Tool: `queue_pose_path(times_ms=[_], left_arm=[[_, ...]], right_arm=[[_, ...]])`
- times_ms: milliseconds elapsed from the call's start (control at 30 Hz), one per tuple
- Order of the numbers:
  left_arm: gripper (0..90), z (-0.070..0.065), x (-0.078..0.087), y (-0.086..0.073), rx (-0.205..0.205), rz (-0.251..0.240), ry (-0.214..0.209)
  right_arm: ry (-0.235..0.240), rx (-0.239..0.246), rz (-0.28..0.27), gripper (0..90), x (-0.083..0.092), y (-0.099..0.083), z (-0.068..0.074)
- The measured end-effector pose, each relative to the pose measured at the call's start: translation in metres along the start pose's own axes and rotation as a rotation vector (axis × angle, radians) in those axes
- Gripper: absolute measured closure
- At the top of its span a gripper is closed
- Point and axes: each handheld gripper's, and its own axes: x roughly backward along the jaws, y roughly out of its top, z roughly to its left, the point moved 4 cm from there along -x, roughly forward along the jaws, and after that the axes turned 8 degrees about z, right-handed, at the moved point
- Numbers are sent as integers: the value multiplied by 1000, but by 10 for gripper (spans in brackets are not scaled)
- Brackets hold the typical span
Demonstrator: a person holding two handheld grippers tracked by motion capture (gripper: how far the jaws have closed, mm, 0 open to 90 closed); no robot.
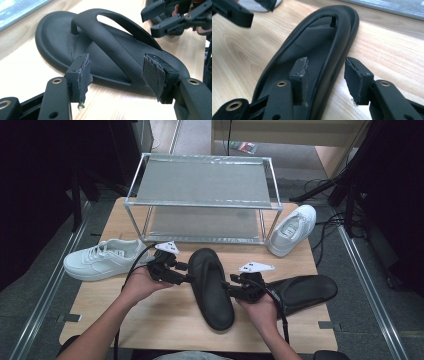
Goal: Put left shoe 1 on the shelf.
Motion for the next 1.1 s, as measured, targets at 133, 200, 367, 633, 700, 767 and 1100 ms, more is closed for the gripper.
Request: queue_pose_path(times_ms=[133,200,367,633,700,767,1100], left_arm=[[399,1,2,6,2,-14,-10],[400,2,4,9,-4,-19,-11],[415,-1,7,14,-29,-6,-27],[470,1,15,29,-48,-7,-44],[510,2,20,35,-55,-4,-37],[557,3,25,41,-63,-38,-34],[848,7,44,58,-69,-78,-3]], right_arm=[[-7,-2,21,546,-3,-6,2],[-4,2,27,546,-4,-9,4],[-19,3,31,551,-15,-11,6],[-57,-32,33,590,-28,-6,6],[-58,-49,29,596,-31,-5,4],[-56,-57,31,605,-35,-4,3],[-92,-44,52,707,-35,2,1]])
